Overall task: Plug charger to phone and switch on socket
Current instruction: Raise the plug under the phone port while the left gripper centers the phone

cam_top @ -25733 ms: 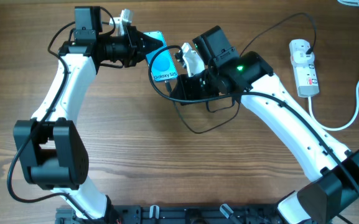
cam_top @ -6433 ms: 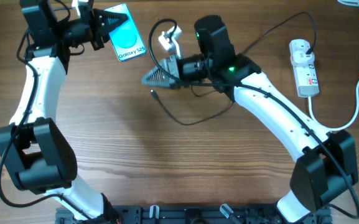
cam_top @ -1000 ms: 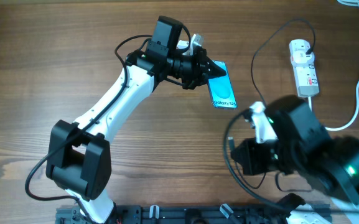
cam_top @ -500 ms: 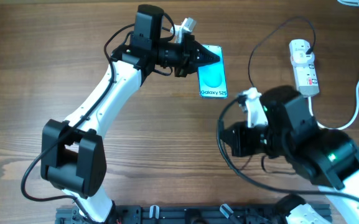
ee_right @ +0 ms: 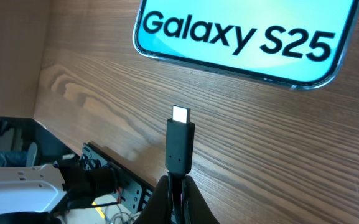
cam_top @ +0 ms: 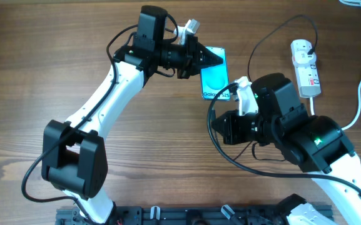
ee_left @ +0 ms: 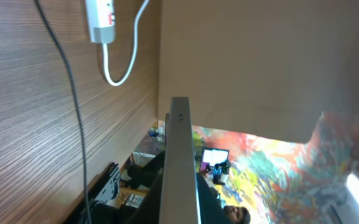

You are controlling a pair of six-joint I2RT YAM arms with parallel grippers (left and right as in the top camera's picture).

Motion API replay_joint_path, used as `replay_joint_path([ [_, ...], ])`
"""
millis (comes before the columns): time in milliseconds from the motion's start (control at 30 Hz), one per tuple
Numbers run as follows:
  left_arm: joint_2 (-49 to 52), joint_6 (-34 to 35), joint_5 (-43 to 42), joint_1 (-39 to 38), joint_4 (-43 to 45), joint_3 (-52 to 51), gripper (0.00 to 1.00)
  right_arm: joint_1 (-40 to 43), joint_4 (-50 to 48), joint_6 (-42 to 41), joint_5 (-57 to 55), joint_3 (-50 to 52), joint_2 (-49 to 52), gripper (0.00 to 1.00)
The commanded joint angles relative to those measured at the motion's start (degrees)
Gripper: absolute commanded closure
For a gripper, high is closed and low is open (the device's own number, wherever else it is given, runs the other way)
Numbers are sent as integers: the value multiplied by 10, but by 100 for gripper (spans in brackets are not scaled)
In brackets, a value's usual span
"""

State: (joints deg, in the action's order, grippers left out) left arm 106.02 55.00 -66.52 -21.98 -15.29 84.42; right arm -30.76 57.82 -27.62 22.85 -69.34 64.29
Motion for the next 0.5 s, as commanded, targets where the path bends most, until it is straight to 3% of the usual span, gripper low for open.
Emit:
replay_joint_path([
  [0,-22,-1,21,-3,-23,5,96,19,7,-9,-5,0,-5,96],
  [467,-22,-1,3,-3,-4,5,96,31,5,1,24,0,-21,96],
])
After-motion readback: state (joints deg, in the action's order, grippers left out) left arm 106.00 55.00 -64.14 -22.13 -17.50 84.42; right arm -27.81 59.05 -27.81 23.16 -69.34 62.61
